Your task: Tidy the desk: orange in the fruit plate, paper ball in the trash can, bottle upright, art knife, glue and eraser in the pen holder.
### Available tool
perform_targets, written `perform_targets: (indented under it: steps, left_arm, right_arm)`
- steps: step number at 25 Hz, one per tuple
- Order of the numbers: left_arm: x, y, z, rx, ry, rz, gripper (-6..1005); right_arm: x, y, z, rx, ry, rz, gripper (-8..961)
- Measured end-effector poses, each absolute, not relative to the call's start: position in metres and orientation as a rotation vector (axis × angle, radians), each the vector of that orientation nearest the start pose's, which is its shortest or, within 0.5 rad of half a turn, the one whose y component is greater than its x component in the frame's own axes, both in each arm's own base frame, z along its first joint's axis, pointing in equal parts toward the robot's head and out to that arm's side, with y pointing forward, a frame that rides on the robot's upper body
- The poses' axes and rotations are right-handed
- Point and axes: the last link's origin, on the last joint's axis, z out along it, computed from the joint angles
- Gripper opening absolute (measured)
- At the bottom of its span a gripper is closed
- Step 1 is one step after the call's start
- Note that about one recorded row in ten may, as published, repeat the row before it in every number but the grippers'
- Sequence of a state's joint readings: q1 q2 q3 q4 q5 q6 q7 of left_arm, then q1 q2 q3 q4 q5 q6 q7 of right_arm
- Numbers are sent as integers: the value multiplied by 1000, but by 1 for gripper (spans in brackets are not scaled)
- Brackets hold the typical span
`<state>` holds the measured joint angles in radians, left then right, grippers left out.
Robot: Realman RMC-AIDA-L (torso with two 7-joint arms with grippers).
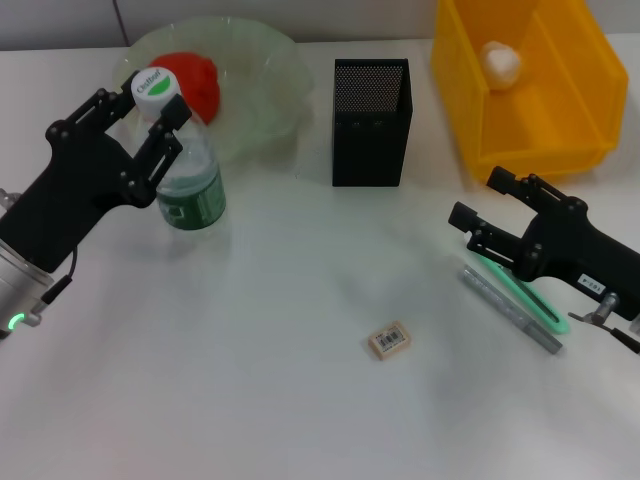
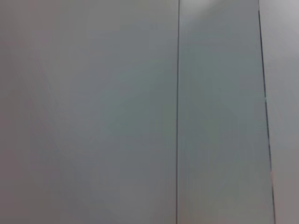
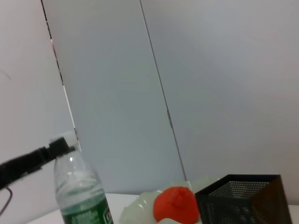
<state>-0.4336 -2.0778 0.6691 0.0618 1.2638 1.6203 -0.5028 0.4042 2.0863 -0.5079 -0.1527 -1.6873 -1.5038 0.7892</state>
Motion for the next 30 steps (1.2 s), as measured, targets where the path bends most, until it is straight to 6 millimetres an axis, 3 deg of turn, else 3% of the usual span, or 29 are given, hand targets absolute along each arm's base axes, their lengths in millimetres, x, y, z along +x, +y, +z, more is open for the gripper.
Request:
perform_targets:
  steps: [10, 23, 28, 30]
  left_arm:
    - [-285, 298, -34, -1999, -341, -1011, 476]
    - [-285, 306, -38, -1985, -357, -969, 529]
    - [-285, 304, -30, -1949, -351, -1007, 550]
    - [-290, 299, -13, -1914, -360, -1083, 593]
  right_arm:
    - [290, 281, -53, -2285, 659, 1064, 791]
    - [288, 283, -55, -2287, 655, 1062, 791]
    - [288, 283, -55, -2288, 653, 1062, 790]
    - [288, 284, -53, -2287, 645, 1069, 790]
